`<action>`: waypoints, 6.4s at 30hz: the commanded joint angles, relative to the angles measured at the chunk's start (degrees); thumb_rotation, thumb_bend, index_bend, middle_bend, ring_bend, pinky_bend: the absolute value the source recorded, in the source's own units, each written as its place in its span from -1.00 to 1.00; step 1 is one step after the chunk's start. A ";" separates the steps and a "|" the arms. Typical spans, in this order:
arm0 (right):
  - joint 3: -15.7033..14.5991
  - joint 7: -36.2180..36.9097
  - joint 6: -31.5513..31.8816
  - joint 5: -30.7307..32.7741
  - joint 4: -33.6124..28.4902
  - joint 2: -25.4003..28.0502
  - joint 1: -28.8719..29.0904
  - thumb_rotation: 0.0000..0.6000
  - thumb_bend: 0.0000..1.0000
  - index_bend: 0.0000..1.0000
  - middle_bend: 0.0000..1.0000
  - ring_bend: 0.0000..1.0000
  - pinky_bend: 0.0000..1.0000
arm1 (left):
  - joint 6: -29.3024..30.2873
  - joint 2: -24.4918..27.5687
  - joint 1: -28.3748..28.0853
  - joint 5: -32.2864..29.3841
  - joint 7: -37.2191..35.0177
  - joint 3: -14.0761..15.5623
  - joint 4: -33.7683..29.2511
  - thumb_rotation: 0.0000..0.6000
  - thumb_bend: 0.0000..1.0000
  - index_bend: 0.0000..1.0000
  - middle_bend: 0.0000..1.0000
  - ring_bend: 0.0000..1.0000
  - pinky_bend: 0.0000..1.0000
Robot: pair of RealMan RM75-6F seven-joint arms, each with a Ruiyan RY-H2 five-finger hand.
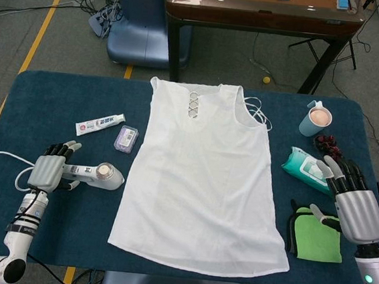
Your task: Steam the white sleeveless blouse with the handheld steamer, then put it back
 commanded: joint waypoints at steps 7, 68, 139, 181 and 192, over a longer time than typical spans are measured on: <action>-0.40 0.79 0.26 0.38 0.61 0.08 -0.54 1.00 -0.52 -1.00 -0.83 -1.00 -0.97 | -0.91 -3.73 -1.86 -0.40 -2.14 0.13 6.31 1.00 -0.73 -0.56 -0.63 -0.67 -0.82; -3.91 1.09 -5.26 0.21 -1.16 0.94 -0.63 1.00 -0.52 -1.00 -0.82 -1.00 -0.97 | -4.12 -15.52 -8.06 5.98 -31.16 -1.50 28.74 1.00 -0.49 0.73 0.55 0.35 0.18; -16.50 16.69 -29.69 -7.29 17.59 -24.55 16.99 1.00 0.95 -1.00 -0.83 -1.00 -0.97 | -2.73 -24.26 -16.21 8.49 -11.83 1.71 24.15 1.00 -0.49 0.73 0.55 0.35 0.18; -17.86 16.47 -27.99 -6.64 17.41 -24.41 17.47 1.00 0.95 -1.00 -0.83 -1.00 -0.97 | -2.79 -12.76 -11.85 6.54 -4.10 3.94 -0.24 1.00 -0.49 0.71 0.53 0.33 0.18; -18.09 16.57 -27.71 -6.76 17.48 -24.38 17.45 1.00 0.95 -1.00 -0.83 -1.00 -0.97 | -0.71 -14.07 -10.72 9.67 -3.42 6.46 3.50 1.00 -0.49 0.70 0.53 0.32 0.18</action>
